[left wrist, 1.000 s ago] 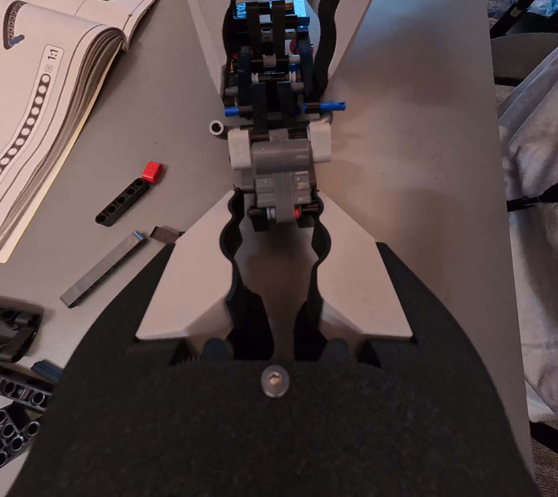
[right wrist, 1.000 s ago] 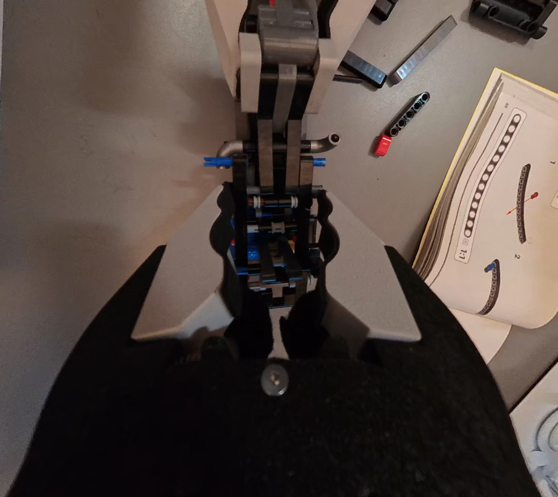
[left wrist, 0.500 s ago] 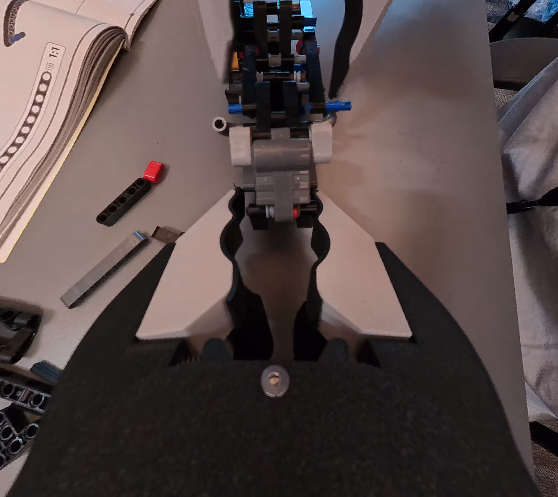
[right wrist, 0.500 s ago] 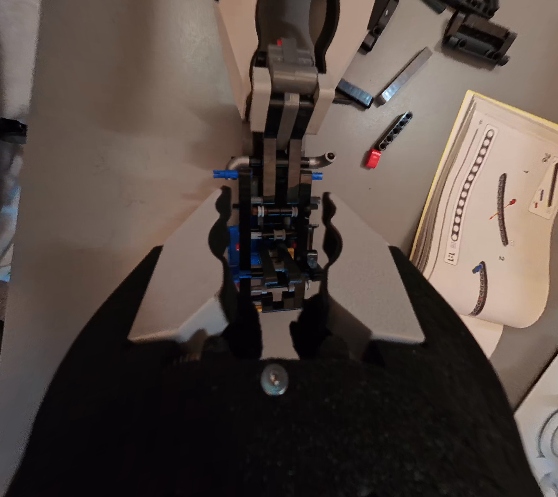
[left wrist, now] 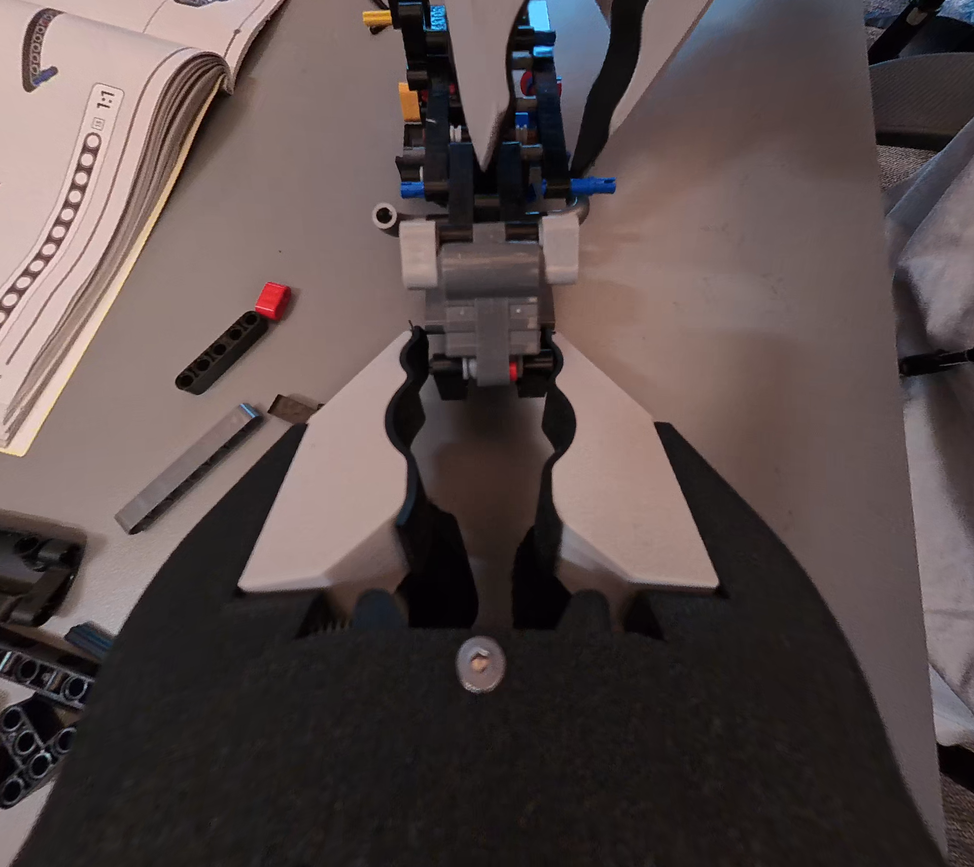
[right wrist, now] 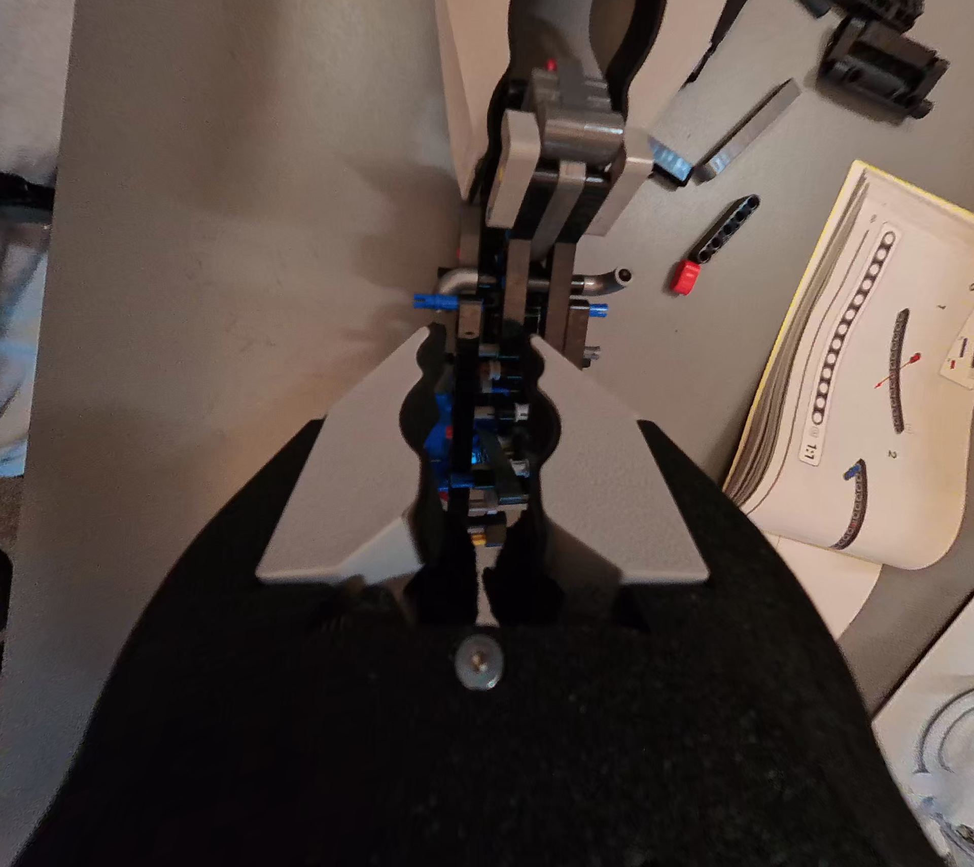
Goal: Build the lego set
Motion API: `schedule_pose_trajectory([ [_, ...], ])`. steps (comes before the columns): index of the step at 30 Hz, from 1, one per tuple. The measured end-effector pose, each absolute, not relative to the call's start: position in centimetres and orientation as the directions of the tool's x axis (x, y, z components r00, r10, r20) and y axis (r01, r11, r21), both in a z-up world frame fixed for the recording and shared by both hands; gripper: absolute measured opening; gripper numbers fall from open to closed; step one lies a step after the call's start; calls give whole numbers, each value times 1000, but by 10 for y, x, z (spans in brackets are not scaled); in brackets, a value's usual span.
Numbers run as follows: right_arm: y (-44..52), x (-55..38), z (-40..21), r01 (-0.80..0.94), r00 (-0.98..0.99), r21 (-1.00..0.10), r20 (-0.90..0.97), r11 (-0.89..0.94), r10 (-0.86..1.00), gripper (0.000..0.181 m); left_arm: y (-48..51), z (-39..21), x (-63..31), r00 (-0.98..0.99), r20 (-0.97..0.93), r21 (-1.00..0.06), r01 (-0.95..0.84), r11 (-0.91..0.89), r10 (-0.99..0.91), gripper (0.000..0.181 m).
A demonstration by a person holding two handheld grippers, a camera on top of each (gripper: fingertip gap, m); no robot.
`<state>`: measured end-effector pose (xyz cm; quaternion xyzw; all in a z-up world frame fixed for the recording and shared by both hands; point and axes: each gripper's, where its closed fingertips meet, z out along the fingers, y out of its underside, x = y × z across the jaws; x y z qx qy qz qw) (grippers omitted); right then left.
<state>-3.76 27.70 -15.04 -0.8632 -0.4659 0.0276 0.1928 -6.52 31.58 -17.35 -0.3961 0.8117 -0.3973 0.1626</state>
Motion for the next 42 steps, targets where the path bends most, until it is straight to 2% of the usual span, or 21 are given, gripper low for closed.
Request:
schedule_pose_trajectory([
  [1, 278, -38, -150, 794, 564, -365, 141, -487, 814, 25, 316, -173, -66, -634, 50, -774, -513, 371, -772, 40],
  [10, 276, -38, -150, 807, 543, -367, 149, -464, 826, 22, 314, -174, -66, -636, 23, -773, -500, 389, -771, 39],
  [16, 276, -39, -148, 753, 595, -421, 109, -505, 796, 24, 314, -174, -66, -637, 22, -774, -499, 390, -771, 39],
  [19, 274, -38, -137, 750, 594, -466, 162, -470, 788, 39, 315, -174, -66, -642, 13, -773, -492, 400, -766, 38],
  [22, 268, -27, -113, 683, 649, -563, 172, -466, 741, 40, 318, -174, -67, -648, 23, -771, -496, 400, -761, 34],
  [26, 256, -2, -93, 438, 763, -764, 37, -474, 646, 41, 319, -174, -66, -649, 25, -771, -497, 399, -760, 34],
  [30, 246, 20, -109, 277, 808, -857, -37, -434, 589, 39, 320, -175, -68, -660, 10, -768, -486, 417, -751, 34],
  [35, 242, 25, -125, 218, 820, -884, -64, -414, 569, 48, 328, -177, -66, -650, 18, -761, -502, 411, -760, 43],
  [42, 231, 17, -148, 349, 811, -830, 34, -436, 584, 56, 337, -179, -66, -669, -19, -753, -479, 451, -743, 45],
])
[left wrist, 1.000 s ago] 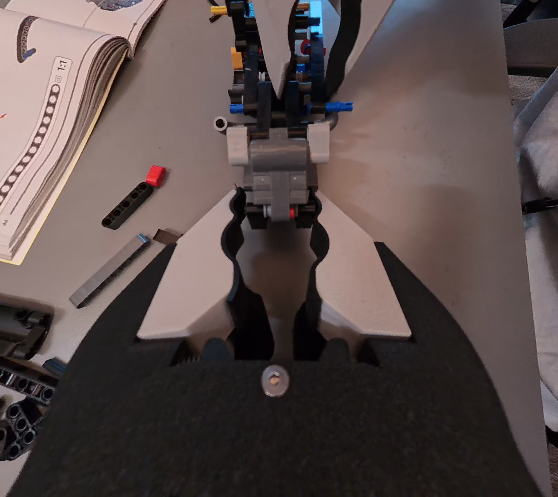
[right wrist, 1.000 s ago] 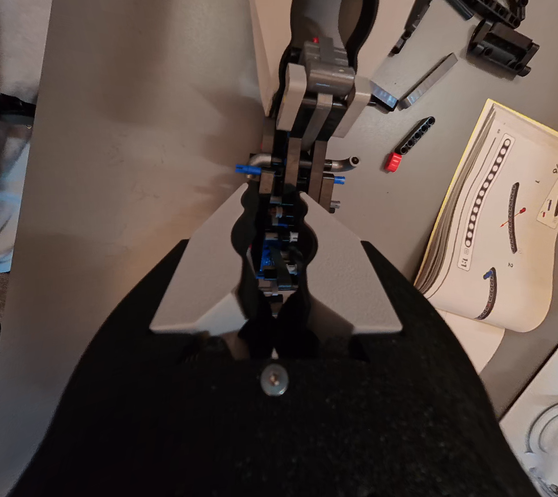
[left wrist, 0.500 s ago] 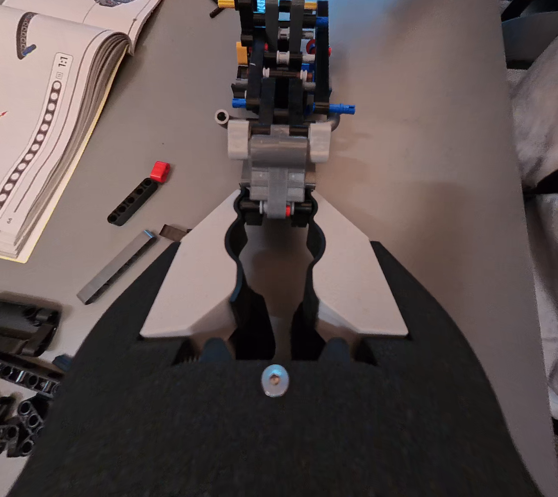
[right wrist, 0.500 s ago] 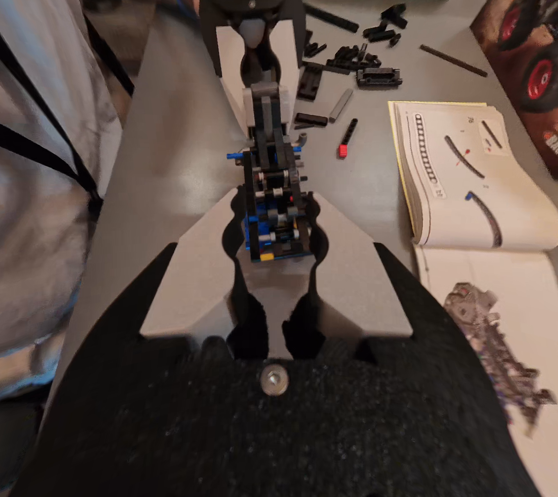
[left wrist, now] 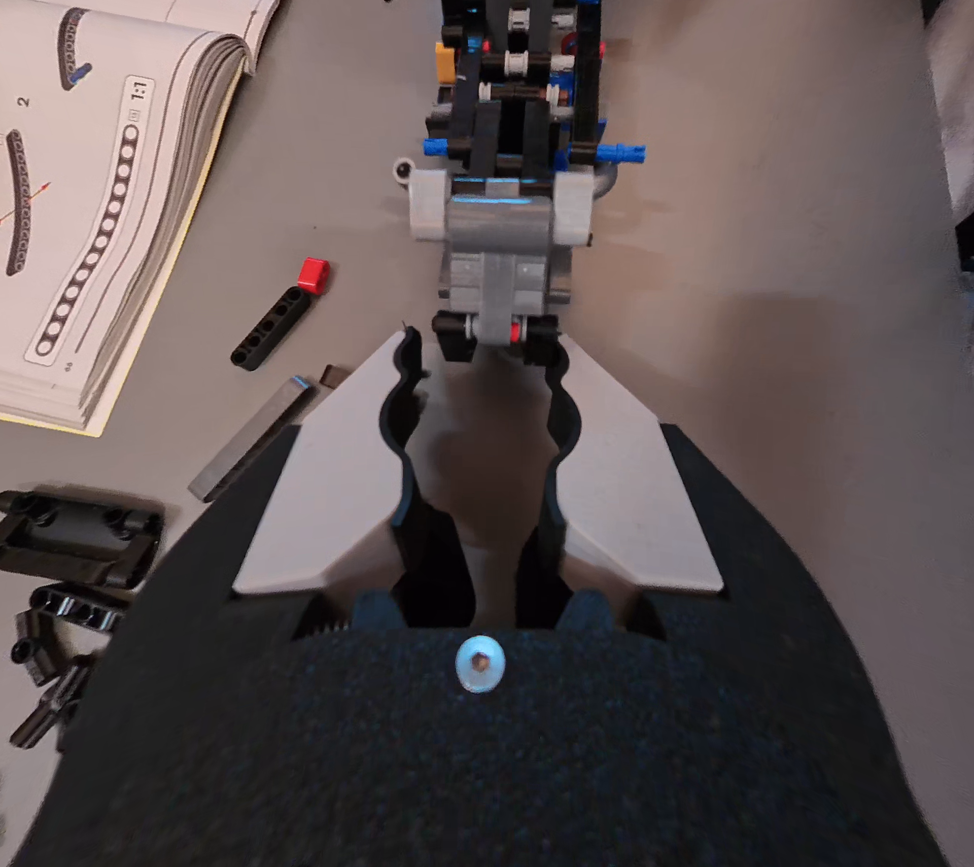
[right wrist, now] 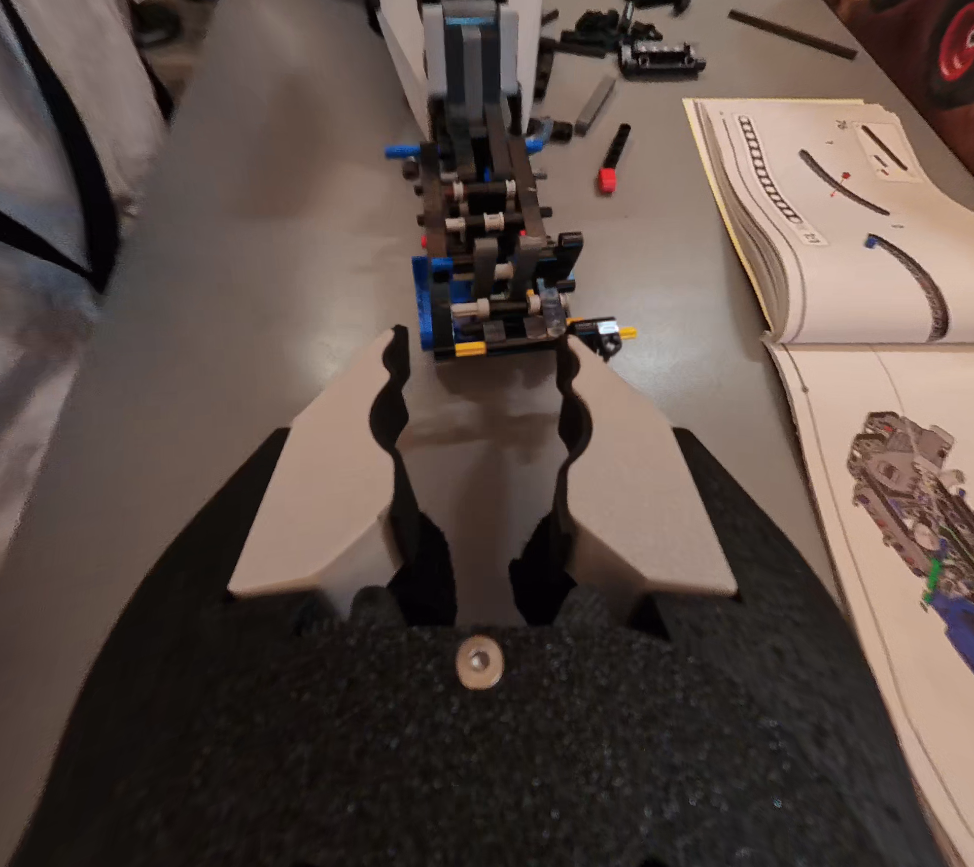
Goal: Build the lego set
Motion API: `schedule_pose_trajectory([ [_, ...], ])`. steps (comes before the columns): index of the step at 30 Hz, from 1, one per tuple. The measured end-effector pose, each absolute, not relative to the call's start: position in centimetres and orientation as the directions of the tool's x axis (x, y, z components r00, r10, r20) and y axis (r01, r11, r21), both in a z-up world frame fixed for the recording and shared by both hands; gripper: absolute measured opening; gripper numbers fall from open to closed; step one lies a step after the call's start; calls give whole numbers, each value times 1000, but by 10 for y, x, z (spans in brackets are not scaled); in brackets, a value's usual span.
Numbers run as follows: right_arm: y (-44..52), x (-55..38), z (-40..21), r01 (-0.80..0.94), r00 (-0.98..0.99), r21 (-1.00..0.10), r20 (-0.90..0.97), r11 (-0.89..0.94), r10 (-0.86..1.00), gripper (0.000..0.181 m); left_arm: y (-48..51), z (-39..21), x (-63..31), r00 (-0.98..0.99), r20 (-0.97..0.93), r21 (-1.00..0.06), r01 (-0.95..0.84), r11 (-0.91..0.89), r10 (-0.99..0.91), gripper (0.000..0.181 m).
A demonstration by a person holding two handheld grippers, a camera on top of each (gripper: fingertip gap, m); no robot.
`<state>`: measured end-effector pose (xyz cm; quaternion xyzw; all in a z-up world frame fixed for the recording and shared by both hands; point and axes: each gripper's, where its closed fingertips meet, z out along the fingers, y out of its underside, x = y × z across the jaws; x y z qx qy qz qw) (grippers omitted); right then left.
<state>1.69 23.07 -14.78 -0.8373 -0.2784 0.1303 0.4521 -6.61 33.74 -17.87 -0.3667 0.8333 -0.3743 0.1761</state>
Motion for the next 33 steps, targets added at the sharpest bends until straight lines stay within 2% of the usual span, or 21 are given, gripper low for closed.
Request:
schedule_pose_trajectory([
  [3, 232, 28, -149, 354, 840, -808, 52, -472, 541, 60, 340, -177, -67, -677, -4, -760, -476, 441, -736, 45],
  [8, 235, 59, -130, 225, 907, -845, 0, -485, 422, 61, 339, -174, -68, -683, 43, -771, -486, 410, -729, 45],
  [13, 240, 136, -128, 117, 992, -837, 80, -534, 93, 57, 339, -174, -69, -690, 66, -771, -494, 402, -721, 44],
  [16, 229, 191, -142, 95, 961, -779, 234, -620, -147, 53, 339, -175, -70, -692, 83, -769, -502, 396, -717, 43],
  [18, 221, 211, -149, 58, 935, -761, 268, -646, -233, 48, 339, -175, -71, -692, 96, -768, -509, 389, -715, 43],
  [23, 219, 218, -163, -56, 951, -761, 157, -647, -267, 48, 338, -174, -71, -692, 122, -766, -521, 376, -711, 43],
  [33, 219, 220, -173, -1, 941, -731, 231, -682, -248, 40, 337, -178, -73, -699, 135, -750, -535, 388, -702, 42],
])
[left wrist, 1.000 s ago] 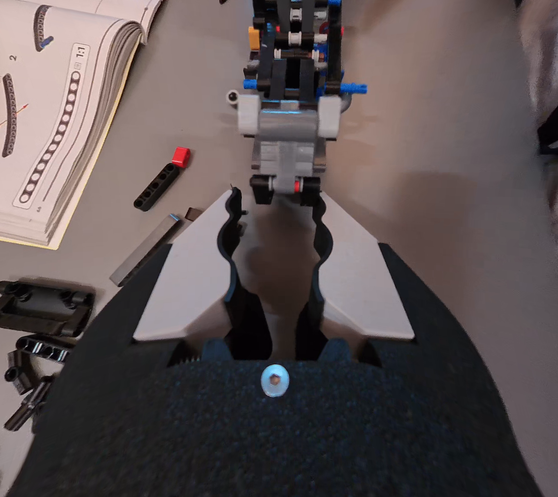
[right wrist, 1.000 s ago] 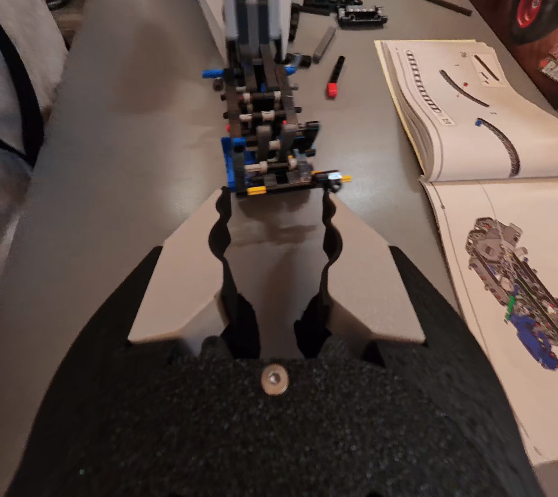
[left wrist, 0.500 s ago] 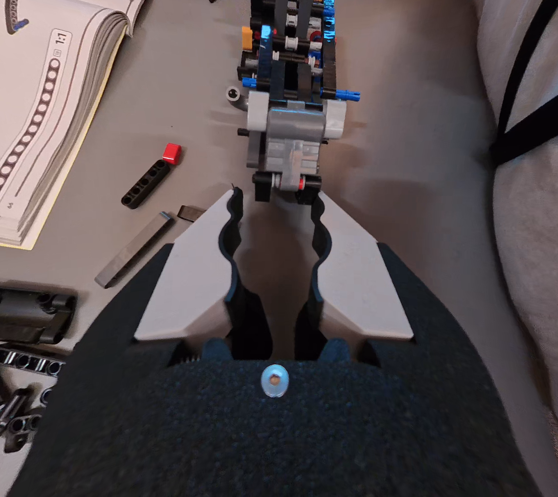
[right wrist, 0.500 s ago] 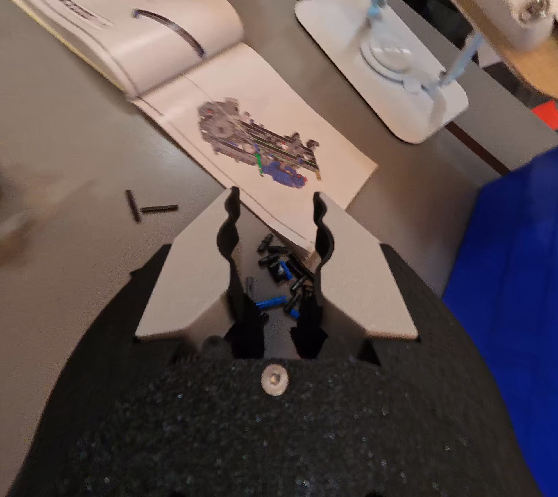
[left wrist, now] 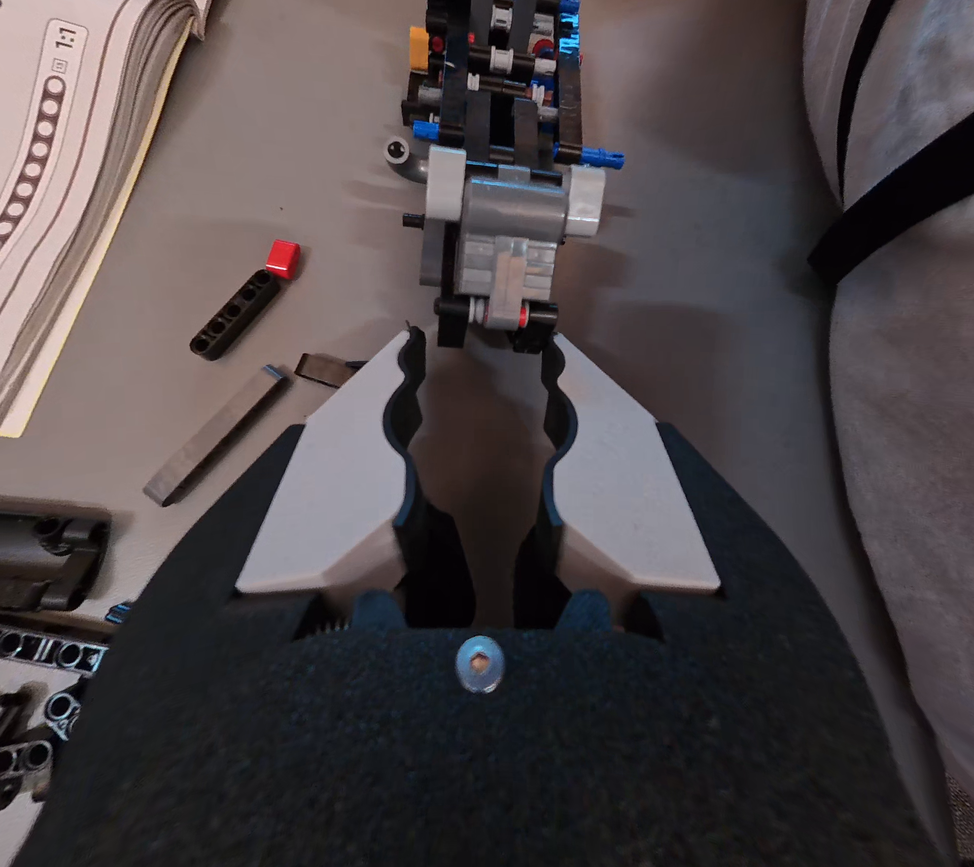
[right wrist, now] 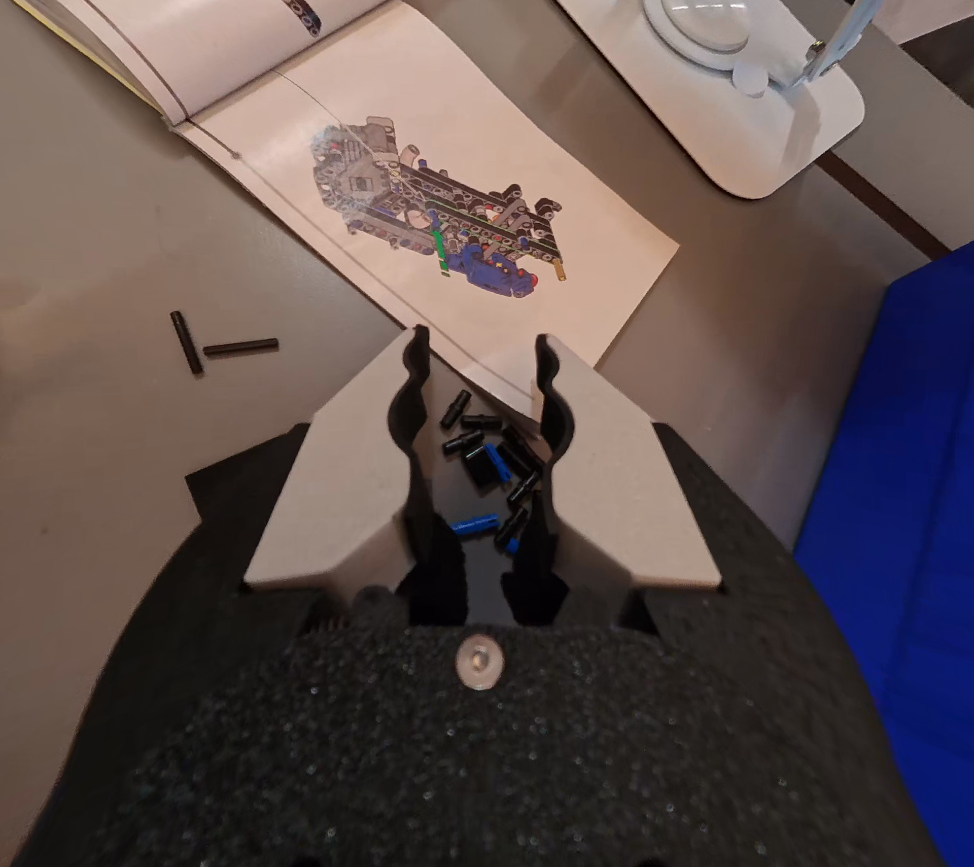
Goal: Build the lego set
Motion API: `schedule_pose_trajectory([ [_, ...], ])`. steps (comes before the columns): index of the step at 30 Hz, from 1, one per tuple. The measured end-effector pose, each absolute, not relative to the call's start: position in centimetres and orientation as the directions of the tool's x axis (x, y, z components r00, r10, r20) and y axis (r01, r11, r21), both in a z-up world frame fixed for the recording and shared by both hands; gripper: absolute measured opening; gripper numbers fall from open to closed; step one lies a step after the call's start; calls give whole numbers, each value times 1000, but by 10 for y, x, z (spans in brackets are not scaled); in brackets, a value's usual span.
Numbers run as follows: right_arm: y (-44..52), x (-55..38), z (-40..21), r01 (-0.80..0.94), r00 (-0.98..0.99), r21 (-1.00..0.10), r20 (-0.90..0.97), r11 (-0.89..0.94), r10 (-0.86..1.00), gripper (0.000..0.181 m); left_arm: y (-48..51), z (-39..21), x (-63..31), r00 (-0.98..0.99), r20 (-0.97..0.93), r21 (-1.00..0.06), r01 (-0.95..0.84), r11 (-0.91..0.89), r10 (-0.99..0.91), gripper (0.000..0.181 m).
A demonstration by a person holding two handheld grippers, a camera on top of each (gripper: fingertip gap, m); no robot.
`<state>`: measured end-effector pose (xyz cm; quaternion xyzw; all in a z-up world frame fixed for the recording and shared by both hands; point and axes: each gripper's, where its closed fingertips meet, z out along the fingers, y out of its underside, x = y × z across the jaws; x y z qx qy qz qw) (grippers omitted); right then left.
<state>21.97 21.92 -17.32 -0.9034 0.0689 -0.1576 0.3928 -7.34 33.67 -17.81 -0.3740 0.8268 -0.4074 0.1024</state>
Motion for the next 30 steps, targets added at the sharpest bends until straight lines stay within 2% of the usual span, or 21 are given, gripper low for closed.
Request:
schedule_pose_trajectory([
  [30, 218, 221, -175, 24, 934, -722, 263, -691, -242, 33, 335, -179, -76, -707, 172, -743, -550, 381, -686, 33],
])
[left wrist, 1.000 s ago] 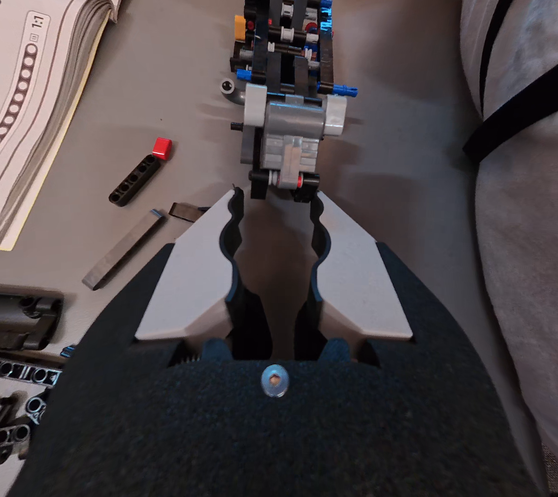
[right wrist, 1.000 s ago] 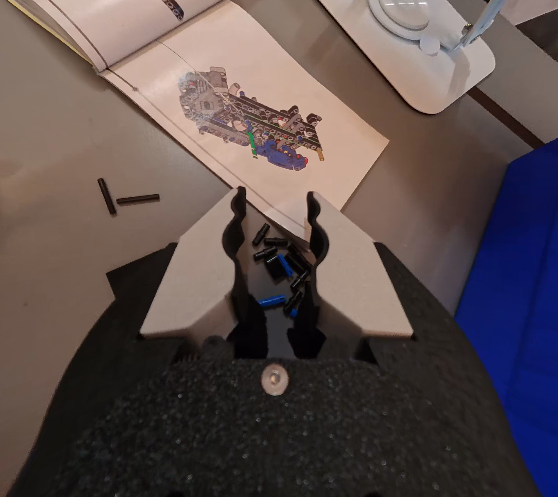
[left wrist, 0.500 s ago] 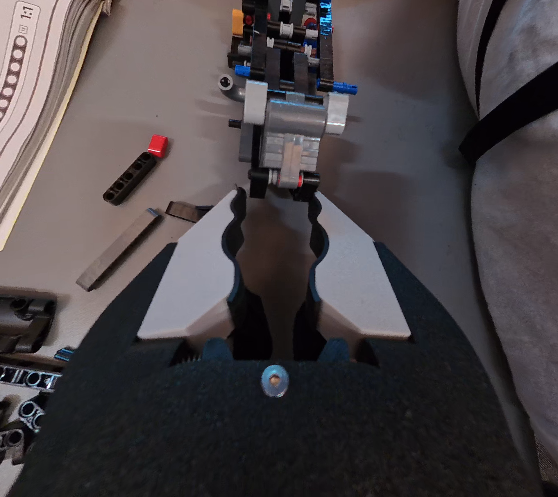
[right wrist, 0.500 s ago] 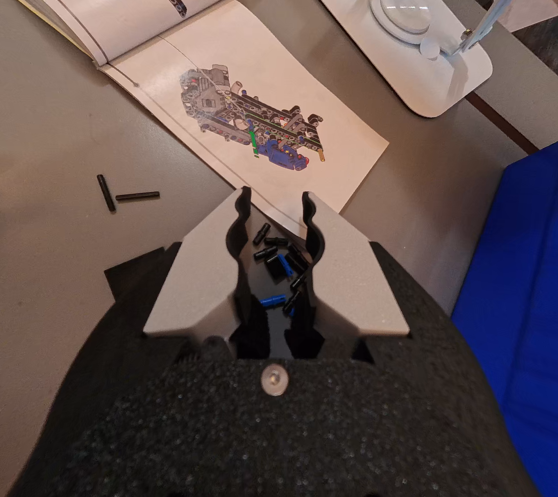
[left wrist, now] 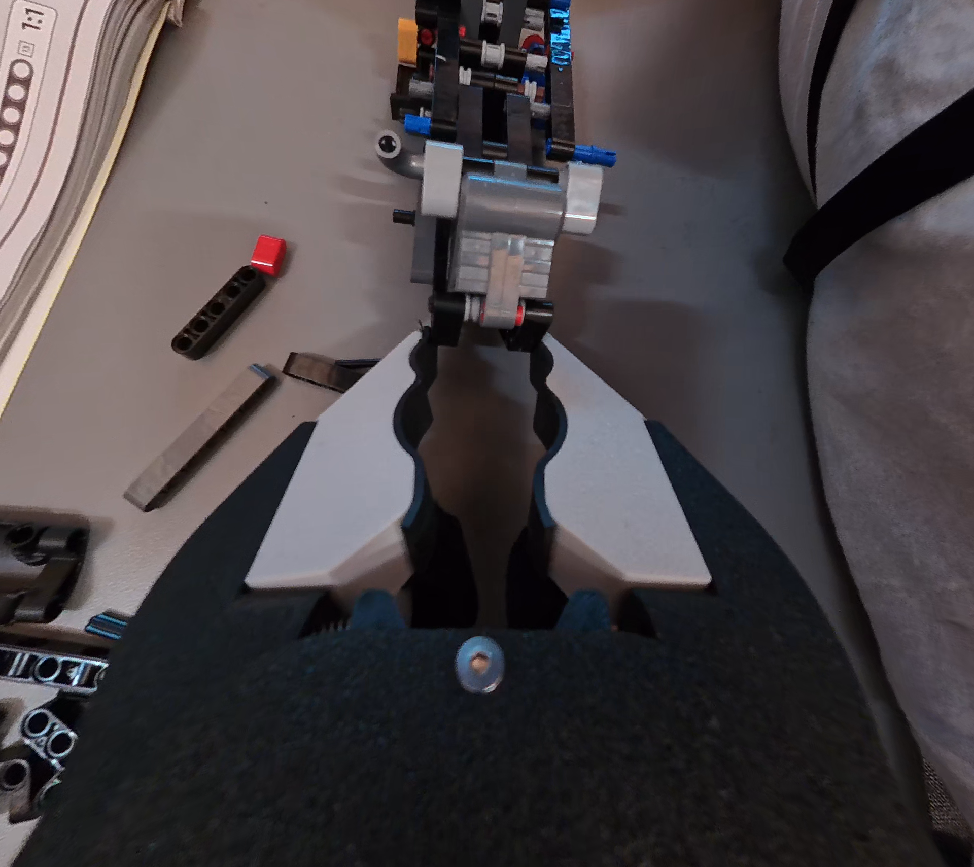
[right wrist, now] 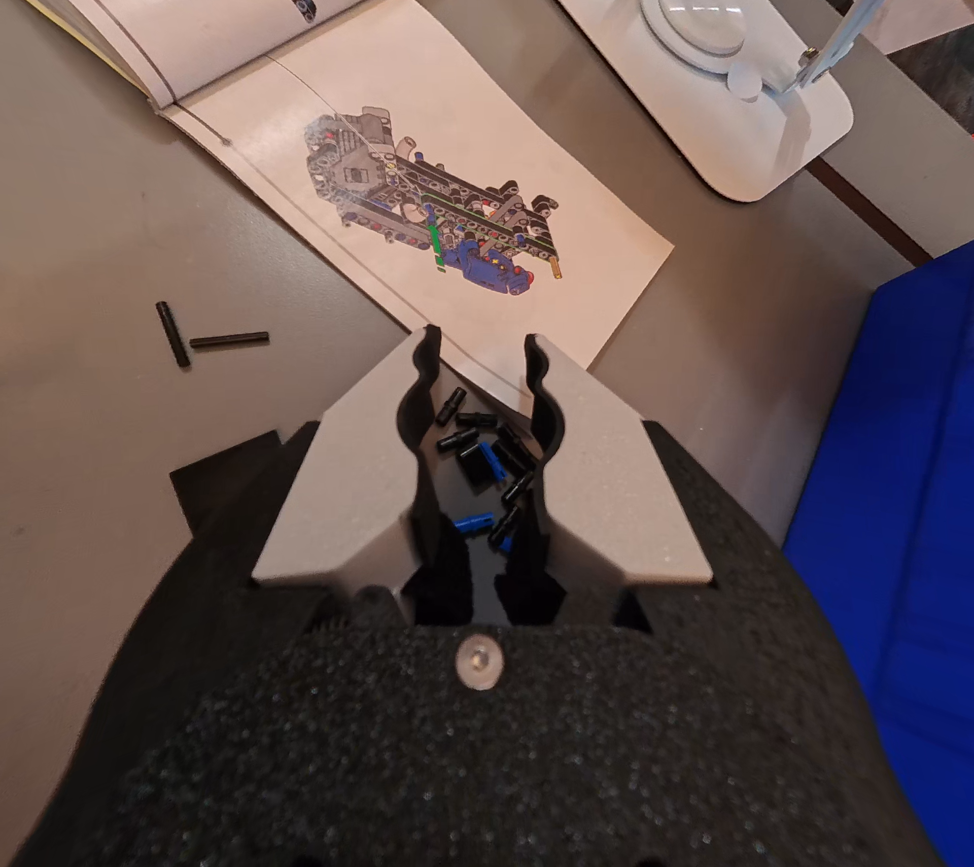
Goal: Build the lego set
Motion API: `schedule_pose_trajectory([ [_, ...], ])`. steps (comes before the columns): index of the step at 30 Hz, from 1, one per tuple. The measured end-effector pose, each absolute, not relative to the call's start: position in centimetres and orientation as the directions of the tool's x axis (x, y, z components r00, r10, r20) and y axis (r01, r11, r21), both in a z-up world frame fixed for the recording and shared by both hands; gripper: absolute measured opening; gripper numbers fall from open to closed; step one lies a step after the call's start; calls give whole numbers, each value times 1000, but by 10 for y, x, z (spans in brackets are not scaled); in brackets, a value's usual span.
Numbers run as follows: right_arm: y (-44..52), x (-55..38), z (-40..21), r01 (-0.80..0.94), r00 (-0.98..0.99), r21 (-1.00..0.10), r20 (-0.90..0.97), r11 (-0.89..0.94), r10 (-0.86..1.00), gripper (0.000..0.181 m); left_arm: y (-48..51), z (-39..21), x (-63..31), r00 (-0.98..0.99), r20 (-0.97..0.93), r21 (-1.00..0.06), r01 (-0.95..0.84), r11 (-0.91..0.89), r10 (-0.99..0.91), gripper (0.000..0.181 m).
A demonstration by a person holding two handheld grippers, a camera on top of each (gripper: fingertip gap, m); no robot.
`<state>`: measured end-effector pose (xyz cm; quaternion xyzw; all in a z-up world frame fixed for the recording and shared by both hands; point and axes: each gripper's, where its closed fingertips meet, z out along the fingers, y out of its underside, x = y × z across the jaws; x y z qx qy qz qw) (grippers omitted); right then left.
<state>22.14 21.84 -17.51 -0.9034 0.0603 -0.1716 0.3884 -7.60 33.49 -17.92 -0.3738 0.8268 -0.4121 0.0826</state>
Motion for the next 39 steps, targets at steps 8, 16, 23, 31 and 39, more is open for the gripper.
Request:
schedule_pose_trajectory([
  [8, 218, 222, -176, 32, 932, -716, 273, -697, -237, 30, 335, -181, -76, -705, 171, -735, -556, 388, -688, 33],
  [16, 219, 221, -175, 25, 933, -724, 264, -689, -243, 29, 335, -180, -76, -703, 183, -735, -562, 379, -687, 33],
  [23, 218, 221, -176, 26, 933, -720, 265, -693, -241, 29, 334, -181, -76, -703, 184, -733, -563, 381, -687, 33],
  [31, 222, 213, -165, 31, 939, -742, 252, -670, -236, 28, 332, -181, -80, -718, 182, -732, -555, 395, -671, 35],
  [39, 227, 180, -120, 12, 968, -845, 143, -535, -205, 31, 342, -134, -112, -734, 410, -657, -650, 382, -542, 43],
])
